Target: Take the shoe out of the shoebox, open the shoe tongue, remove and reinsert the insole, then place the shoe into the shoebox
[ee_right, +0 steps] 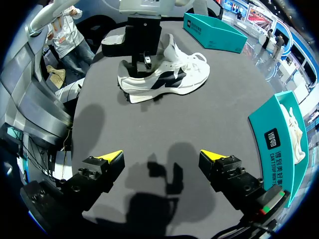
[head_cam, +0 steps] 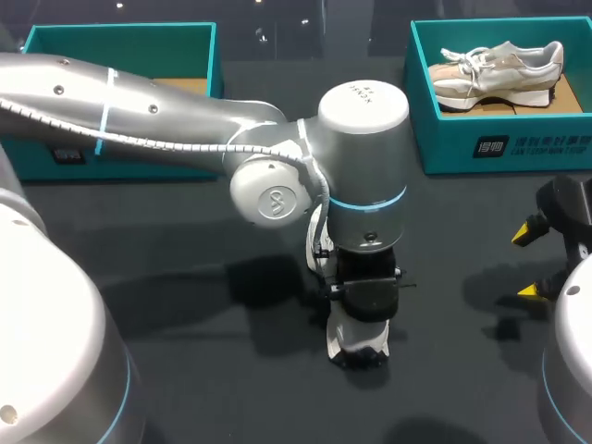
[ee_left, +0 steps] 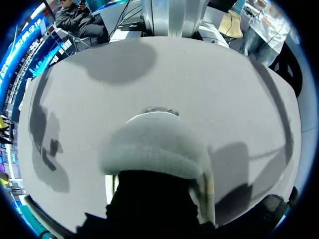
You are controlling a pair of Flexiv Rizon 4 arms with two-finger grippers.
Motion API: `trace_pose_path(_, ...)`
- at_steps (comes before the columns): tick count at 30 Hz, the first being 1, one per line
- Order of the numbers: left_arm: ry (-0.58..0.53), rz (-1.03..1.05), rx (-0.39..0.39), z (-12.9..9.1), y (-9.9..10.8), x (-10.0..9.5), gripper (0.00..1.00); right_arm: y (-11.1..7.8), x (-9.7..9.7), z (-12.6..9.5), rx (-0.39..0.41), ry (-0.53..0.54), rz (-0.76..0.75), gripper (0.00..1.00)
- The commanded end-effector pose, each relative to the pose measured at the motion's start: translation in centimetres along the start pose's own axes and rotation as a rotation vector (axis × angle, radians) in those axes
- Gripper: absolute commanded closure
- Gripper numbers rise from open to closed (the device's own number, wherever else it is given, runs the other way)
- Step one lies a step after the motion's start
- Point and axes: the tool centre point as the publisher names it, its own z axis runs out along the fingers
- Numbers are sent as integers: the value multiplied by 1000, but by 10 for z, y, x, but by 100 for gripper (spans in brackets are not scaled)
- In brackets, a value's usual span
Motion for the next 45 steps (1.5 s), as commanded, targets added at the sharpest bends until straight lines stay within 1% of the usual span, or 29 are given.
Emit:
trace_pose_path(1, -5, 4, -10, 11, 8, 4, 100, 0, 2, 0, 3, -3, 1, 0)
trace_pose_path(8, -2, -12, -103, -1, 21, 13, 100, 0, 2, 0, 3, -3, 1, 0)
trace_pose_path(9, -2, -13, -104, -3, 23, 14, 100, 0, 2, 0, 3, -3, 1, 0)
trace_pose_path(11, 1, -22, -132, -7, 26, 17, 100, 0, 2, 0, 3, -3, 1, 0)
trace_pose_path(13, -1, -23, -136, -11, 28, 18, 100, 0, 2, 0, 3, -3, 1, 0)
trace_pose_path(16, -16, -15, -159, -22, 25, 18, 100, 0, 2, 0, 3, -3, 1, 0)
trace_pose_path(21, -54, 19, -196, -45, 13, 14, 100, 0, 2, 0, 3, -3, 1, 0)
trace_pose_path(26, -71, 31, -236, -62, 11, 9, 100, 0, 2, 0, 3, -3, 1, 0)
trace_pose_path(28, -67, 31, -253, -65, 11, 9, 100, 0, 2, 0, 3, -3, 1, 0)
trace_pose_path(30, -53, 27, -300, -65, 12, 8, 100, 0, 2, 0, 3, -3, 1, 0)
trace_pose_path(33, -36, 22, -344, -64, 15, 7, 100, 0, 2, 0, 3, -3, 1, 0)
trace_pose_path(39, -10, -7, -372, -67, 28, 3, 100, 0, 2, 0, 3, -3, 1, 0)
trace_pose_path(45, 10, -40, -395, -63, 39, 3, 99, 0, 2, 0, 3, -3, 1, 0)
